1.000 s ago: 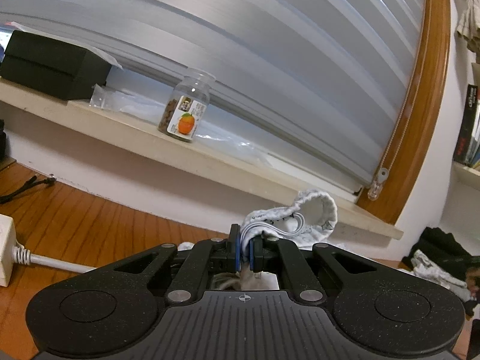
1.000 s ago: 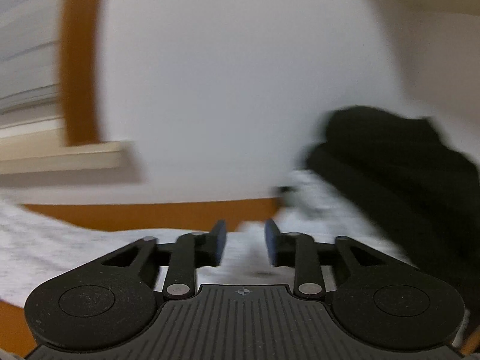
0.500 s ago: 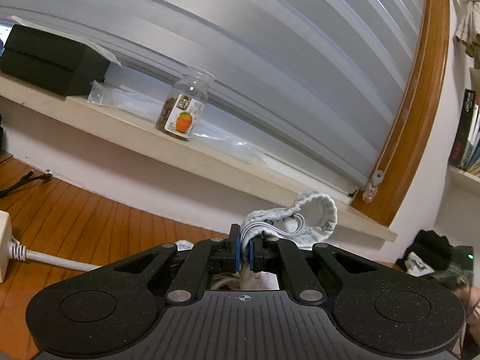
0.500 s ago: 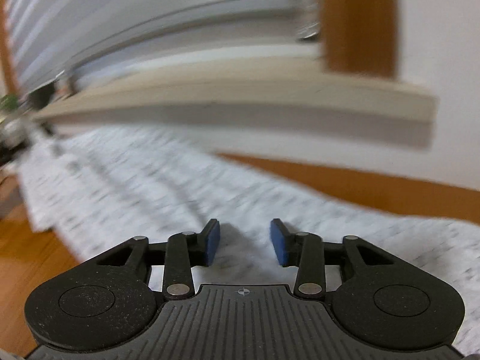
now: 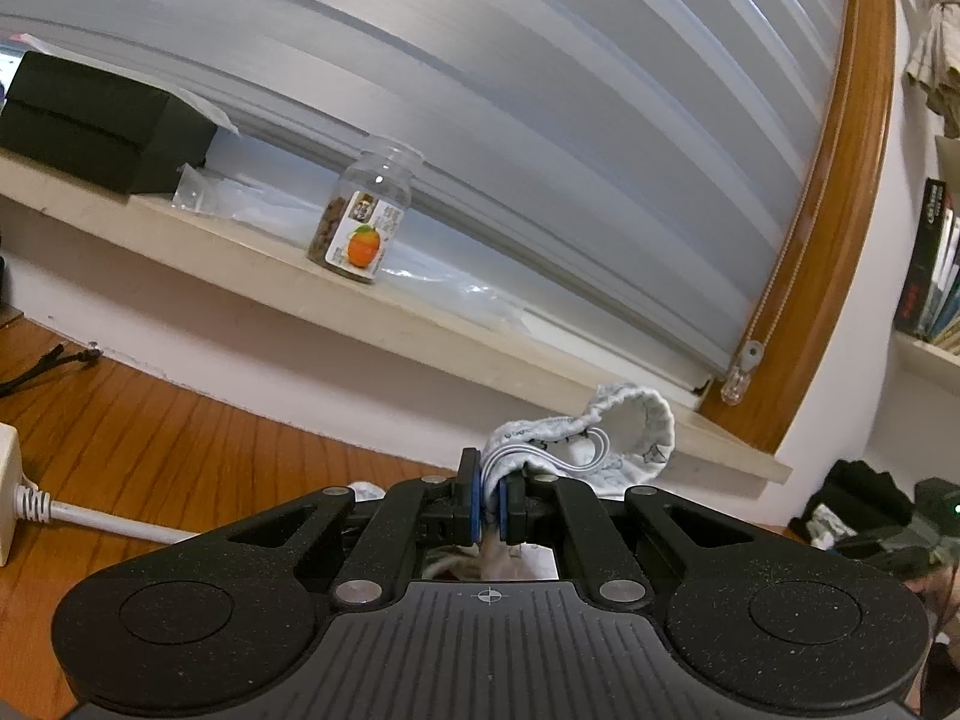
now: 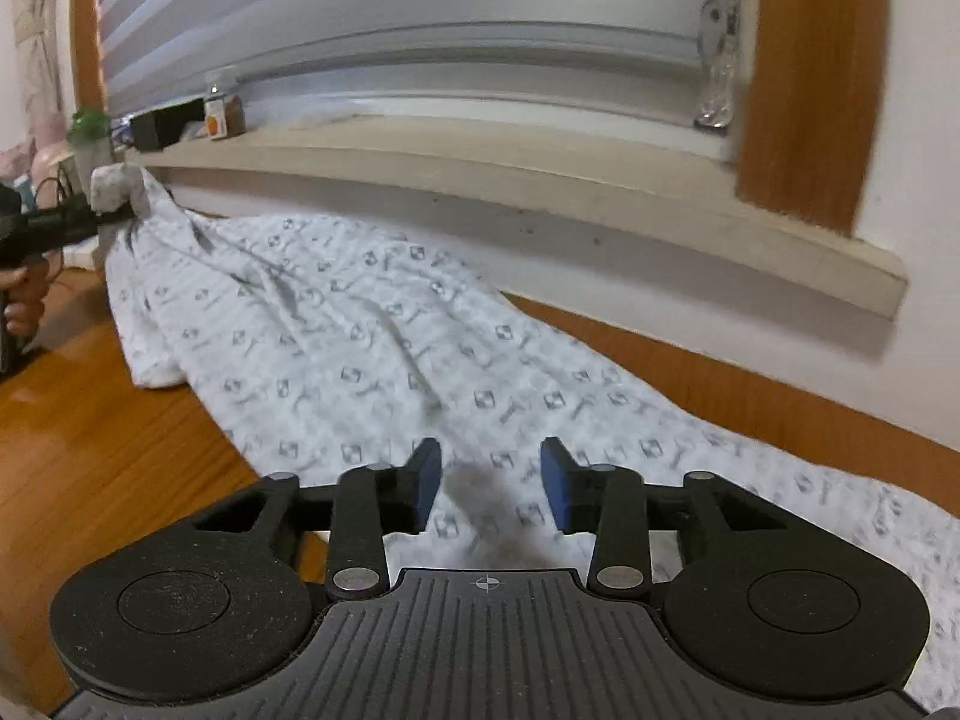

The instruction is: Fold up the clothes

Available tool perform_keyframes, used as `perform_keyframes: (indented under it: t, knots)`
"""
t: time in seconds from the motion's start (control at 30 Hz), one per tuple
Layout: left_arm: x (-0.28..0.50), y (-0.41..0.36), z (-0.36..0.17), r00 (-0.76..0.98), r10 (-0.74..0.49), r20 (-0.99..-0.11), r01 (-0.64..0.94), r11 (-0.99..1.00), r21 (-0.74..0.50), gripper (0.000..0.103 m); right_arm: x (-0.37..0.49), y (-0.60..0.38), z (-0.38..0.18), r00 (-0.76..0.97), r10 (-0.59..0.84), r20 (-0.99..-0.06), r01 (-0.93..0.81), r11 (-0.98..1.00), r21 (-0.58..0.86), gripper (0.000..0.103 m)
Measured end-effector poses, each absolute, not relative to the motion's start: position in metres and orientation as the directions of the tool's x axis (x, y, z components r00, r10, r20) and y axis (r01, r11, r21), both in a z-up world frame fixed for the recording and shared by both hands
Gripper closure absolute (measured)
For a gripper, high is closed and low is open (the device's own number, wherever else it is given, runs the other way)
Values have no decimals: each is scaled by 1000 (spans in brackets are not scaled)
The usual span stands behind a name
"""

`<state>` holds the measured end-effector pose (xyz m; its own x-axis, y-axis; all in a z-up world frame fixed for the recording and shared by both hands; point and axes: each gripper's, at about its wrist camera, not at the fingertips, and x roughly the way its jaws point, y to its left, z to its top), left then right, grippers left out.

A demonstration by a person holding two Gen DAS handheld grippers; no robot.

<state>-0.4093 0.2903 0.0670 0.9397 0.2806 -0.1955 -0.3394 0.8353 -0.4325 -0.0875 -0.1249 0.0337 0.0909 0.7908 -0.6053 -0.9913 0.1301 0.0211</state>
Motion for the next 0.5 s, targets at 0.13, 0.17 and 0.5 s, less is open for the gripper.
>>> perform_keyframes:
  t: [0.13, 0.17, 0.5]
  knots:
    - [-409, 292, 66, 940, 279, -198, -340, 833, -437, 98, -98, -114, 21, 71, 772, -632, -996, 85, -9, 55]
    - [-409, 292, 66, 940, 279, -199, -340, 833, -436, 98, -102, -112, 18, 83, 768, -635, -996, 84, -29, 55]
    - [-414, 291, 63, 941, 289, -175, -338, 829, -446, 98, -107, -115, 26, 134, 787, -602, -991, 118, -67, 99]
